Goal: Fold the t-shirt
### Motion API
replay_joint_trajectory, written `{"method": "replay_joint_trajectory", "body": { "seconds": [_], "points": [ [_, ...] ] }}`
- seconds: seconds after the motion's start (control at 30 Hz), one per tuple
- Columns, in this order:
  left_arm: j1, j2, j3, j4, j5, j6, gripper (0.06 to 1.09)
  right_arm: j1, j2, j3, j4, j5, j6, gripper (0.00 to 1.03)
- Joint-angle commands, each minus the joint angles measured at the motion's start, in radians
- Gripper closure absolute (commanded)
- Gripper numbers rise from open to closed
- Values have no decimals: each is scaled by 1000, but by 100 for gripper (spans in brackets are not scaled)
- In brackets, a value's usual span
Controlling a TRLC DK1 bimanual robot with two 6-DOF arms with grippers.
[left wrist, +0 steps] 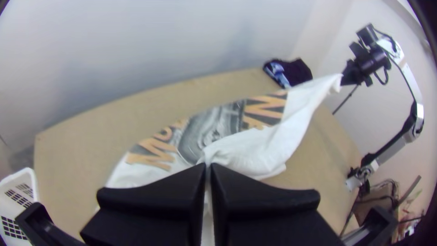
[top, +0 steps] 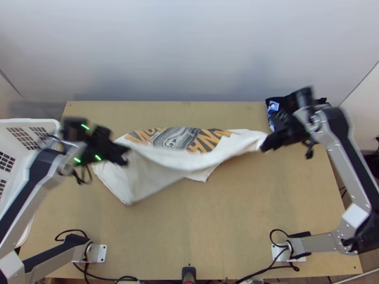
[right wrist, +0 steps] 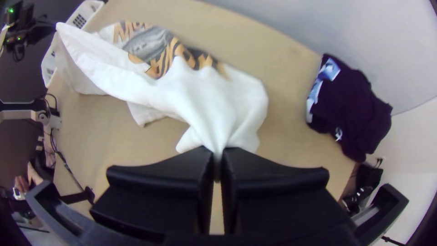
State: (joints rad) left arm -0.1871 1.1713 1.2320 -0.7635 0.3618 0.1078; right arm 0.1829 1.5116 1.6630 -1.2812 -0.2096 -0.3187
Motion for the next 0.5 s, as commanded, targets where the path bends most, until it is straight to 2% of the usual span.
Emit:
{"method": "replay_joint_trajectory", "body": {
  "seconds": [0.0, 0.13, 0.27, 0.33, 0.47],
  "points": [
    [181, -16, 316, 58, -37, -39, 104, 9, -42, 374, -35, -2, 96, 100],
    [167, -96, 323, 239, -179, -42, 105, 10, -82, 469, 105, -4, 274, 100],
    [156, -171, 299, 471, -316, -79, 105, 1, -175, 462, 358, -1, 443, 100],
    [155, -199, 299, 529, -353, -85, 105, -5, -208, 475, 414, 1, 483, 100],
    [149, -271, 300, 593, -400, -83, 105, -14, -272, 535, 503, 65, 553, 100]
  ]
}}
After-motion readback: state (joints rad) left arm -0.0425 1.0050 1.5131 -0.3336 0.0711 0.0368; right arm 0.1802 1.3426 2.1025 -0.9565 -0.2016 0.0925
